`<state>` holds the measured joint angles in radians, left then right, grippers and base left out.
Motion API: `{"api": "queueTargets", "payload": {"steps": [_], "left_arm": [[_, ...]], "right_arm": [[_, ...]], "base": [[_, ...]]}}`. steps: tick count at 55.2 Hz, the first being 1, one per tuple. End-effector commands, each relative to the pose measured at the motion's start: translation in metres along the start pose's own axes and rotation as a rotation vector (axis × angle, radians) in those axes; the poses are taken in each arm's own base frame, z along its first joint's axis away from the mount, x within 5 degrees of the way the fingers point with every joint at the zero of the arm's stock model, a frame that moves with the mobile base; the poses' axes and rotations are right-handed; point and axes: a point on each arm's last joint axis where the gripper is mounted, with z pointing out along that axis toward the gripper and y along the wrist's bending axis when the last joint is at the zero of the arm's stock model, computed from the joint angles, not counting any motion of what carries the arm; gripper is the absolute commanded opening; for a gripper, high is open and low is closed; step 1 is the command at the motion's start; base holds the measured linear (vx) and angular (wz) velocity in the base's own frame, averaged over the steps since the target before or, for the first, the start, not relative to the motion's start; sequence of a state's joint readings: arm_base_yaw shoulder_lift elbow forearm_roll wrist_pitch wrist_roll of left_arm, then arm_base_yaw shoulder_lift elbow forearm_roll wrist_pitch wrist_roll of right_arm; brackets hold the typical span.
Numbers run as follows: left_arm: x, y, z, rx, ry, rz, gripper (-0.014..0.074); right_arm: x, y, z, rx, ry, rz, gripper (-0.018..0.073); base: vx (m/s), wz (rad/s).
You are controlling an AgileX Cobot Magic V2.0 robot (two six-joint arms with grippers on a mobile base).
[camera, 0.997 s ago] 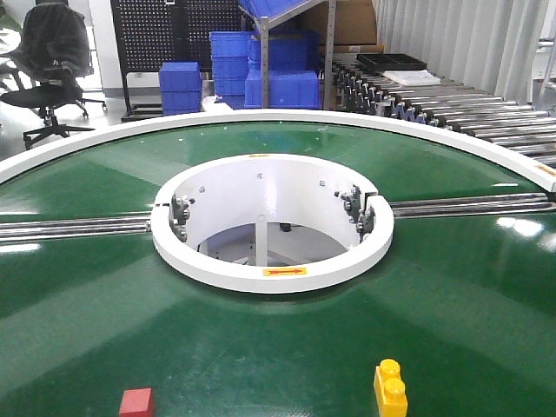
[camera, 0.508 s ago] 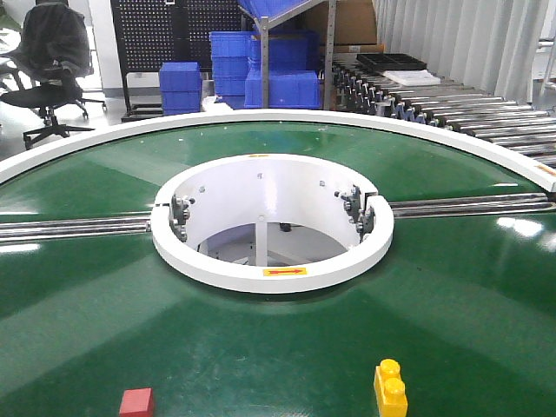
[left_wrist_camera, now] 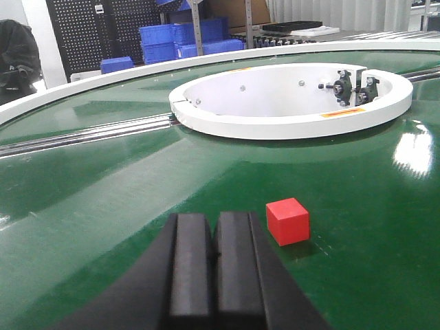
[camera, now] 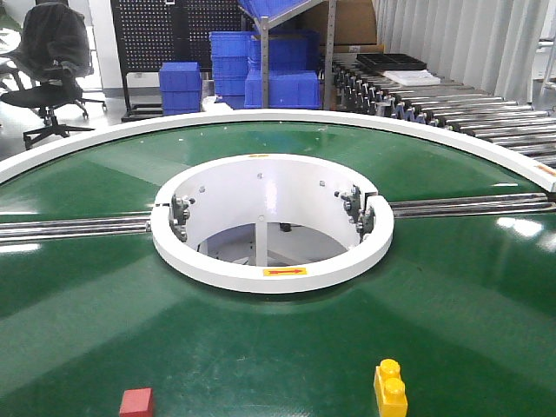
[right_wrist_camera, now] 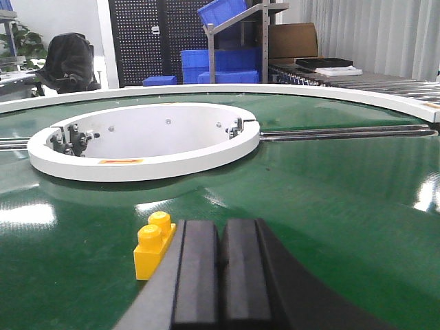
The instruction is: Pick red and yellow blocks into blue bin
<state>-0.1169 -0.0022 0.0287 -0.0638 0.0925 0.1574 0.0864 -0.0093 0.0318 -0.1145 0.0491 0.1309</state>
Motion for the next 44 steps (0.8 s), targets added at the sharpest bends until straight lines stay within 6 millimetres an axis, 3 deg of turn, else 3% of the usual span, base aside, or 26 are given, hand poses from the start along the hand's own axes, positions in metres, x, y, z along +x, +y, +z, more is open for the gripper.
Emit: {"api": "queueTargets", "payload": {"steps": [1,6,11,18,23,27,33,38,44], "left_arm": [[-0.023,0.003,-0.001,-0.021,-0.158,-0.031,0.0002],[-0.042,0.006,-0.006,-0.026,-0.299,-0.175,0.0002],[-0.071,0.009,-0.014,-0.027,-0.412,-0.192,0.0002],[-0.135,0.015,-0.033,-0.021,-0.525,-0.184,0.0002],[-0.181,0.019,-0.032,-0.021,-0.544,-0.171,0.0002],[-0.214,0.022,-0.011,-0.033,-0.515,-0.121,0.0002],[-0.239,0.024,0.040,-0.045,-0.410,-0.048,0.0002],[-0.243,0.025,0.082,-0.039,-0.323,-0.046,0.0002],[-0.230,0.024,0.132,-0.033,-0.210,-0.050,0.0002]], "right_arm": [[-0.008,0.001,0.001,-0.010,-0.098,-0.002,-0.0011],[-0.016,0.002,0.000,-0.018,-0.161,0.005,-0.0011],[-0.043,0.002,-0.004,-0.016,-0.224,0.002,-0.0011],[-0.106,0.001,-0.022,0.010,-0.298,-0.067,-0.0011],[-0.157,0.001,-0.029,0.041,-0.324,-0.158,-0.0011],[-0.190,0.001,-0.021,0.046,-0.325,-0.172,-0.0011],[-0.225,0.002,0.018,0.040,-0.264,-0.166,-0.0011],[-0.240,0.003,0.057,0.030,-0.213,-0.152,-0.0011],[-0.234,0.003,0.098,0.021,-0.103,-0.131,-0.0011]], "base": [[0.00,0.00],[0.00,0.00],[0.00,0.00],[0.00,0.00],[0.00,0.00],[0.00,0.00],[0.00,0.00],[0.00,0.00],[0.00,0.00]]}}
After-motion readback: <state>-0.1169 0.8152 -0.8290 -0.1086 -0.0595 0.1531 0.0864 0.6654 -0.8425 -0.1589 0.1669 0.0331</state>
